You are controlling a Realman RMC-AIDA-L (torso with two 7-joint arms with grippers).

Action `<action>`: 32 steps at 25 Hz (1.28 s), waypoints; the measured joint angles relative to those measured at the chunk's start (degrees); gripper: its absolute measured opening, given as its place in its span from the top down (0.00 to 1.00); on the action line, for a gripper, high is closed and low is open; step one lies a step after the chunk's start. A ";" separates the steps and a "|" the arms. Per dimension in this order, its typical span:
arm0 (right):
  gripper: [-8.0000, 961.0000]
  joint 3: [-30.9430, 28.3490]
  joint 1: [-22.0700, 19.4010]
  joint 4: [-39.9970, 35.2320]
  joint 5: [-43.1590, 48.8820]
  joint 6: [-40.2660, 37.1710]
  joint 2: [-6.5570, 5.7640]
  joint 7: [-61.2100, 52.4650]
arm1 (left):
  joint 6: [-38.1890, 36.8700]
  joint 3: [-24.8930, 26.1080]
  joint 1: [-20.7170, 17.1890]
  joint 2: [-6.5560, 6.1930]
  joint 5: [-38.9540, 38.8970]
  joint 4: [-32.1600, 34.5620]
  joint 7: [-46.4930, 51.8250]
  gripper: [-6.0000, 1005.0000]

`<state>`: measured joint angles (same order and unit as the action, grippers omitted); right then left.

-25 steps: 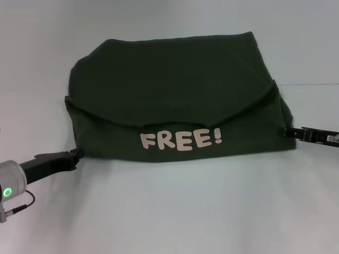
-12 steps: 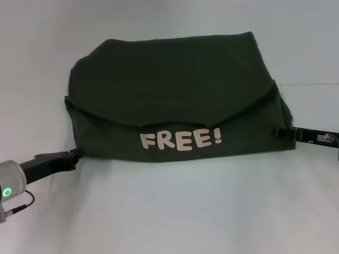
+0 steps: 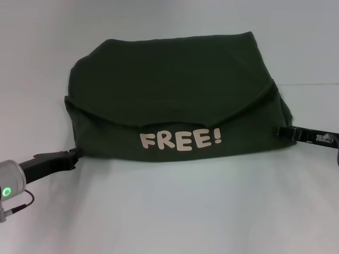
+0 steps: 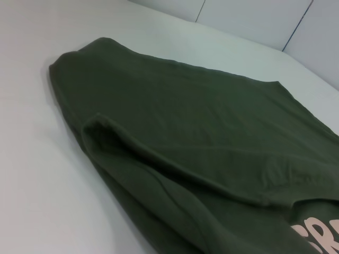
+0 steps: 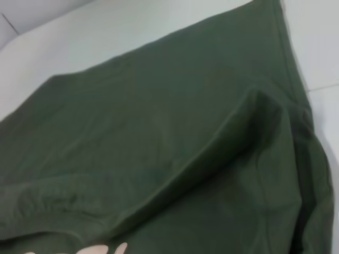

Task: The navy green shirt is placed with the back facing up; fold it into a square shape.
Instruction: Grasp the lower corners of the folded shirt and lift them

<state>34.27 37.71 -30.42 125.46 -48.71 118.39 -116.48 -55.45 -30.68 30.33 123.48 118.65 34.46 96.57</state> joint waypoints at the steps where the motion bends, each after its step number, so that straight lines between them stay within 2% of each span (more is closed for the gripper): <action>1: 0.39 0.00 -0.26 -0.07 -0.59 -0.36 -0.14 0.33 | 0.00 0.01 0.02 0.00 0.00 0.00 0.02 0.99; 10: 0.58 0.04 -1.39 -0.47 -1.19 -1.86 -0.66 0.82 | 0.00 0.02 0.01 0.00 0.00 -0.08 0.53 0.99; 15: 0.82 -0.02 -1.56 -0.50 -1.20 -1.93 -0.71 1.67 | 0.00 0.00 -0.19 0.11 0.00 -0.24 0.55 0.99; 21: 0.99 -0.27 -2.92 -0.64 -3.20 -4.08 -0.85 4.59 | -1.58 0.27 -0.72 0.18 -0.09 0.23 1.00 0.99; 29: 0.99 -0.63 -7.27 -0.72 -7.70 -11.15 -2.80 6.10 | -9.25 0.46 -3.87 0.27 -0.08 5.13 6.10 0.99; 32: 0.99 -1.75 -9.08 -1.52 -7.83 -15.36 -3.18 6.47 | -14.99 0.99 -5.23 -0.01 -0.07 7.10 7.79 0.99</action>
<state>32.52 28.63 -31.94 117.64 -64.07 115.22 -110.01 -70.43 -29.69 25.10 123.48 118.58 41.56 104.36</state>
